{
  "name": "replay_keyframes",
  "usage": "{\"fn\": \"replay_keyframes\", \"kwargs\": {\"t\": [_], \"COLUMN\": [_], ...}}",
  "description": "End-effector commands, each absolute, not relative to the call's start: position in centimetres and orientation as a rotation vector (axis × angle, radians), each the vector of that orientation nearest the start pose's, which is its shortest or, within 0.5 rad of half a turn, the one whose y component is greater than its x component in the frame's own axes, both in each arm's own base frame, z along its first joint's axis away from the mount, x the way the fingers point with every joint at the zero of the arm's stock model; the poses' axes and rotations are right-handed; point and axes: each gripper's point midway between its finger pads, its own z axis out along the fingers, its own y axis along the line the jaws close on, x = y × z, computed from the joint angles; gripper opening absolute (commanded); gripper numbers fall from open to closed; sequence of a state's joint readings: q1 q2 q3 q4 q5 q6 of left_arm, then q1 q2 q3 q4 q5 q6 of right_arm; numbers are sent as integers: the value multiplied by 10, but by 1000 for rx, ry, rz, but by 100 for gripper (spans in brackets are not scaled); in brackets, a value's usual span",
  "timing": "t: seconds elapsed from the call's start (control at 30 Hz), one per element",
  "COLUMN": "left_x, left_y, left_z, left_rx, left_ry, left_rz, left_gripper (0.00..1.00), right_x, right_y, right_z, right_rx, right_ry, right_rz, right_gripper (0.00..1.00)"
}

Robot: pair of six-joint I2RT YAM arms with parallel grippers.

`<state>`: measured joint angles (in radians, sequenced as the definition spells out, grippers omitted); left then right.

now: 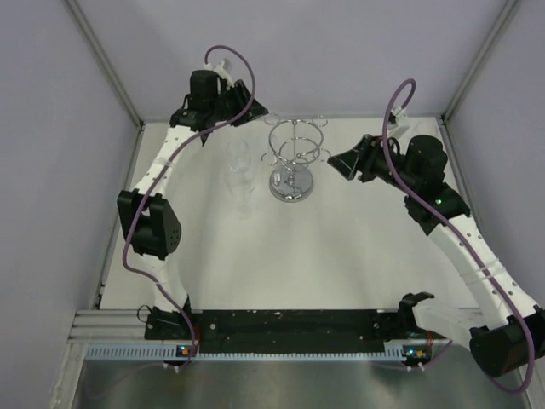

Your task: Take the wine glass off the wine glass rack

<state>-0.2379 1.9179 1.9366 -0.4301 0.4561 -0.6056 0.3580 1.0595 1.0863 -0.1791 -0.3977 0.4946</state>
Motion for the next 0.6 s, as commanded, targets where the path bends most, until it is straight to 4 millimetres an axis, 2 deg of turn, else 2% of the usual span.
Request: {"fn": "replay_keyframes", "kwargs": {"t": [0.0, 0.23, 0.43, 0.57], "left_x": [523, 524, 528, 529], "left_y": [-225, -210, -207, -211], "left_z": [323, 306, 314, 316], "left_rx": [-148, -272, -293, -294], "left_ry": [1933, 1858, 1795, 1779], "left_rz": [-1020, -967, -978, -1011], "left_gripper": [45, 44, 44, 44], "right_x": [293, 293, 293, 293], "right_y": [207, 210, 211, 211], "right_z": [358, 358, 355, 354], "right_rx": [-221, -226, -227, -227], "right_ry": [1727, 1722, 1724, 1727], "right_rz": [986, 1004, 1007, 1008], "right_gripper": [58, 58, 58, 58]}}
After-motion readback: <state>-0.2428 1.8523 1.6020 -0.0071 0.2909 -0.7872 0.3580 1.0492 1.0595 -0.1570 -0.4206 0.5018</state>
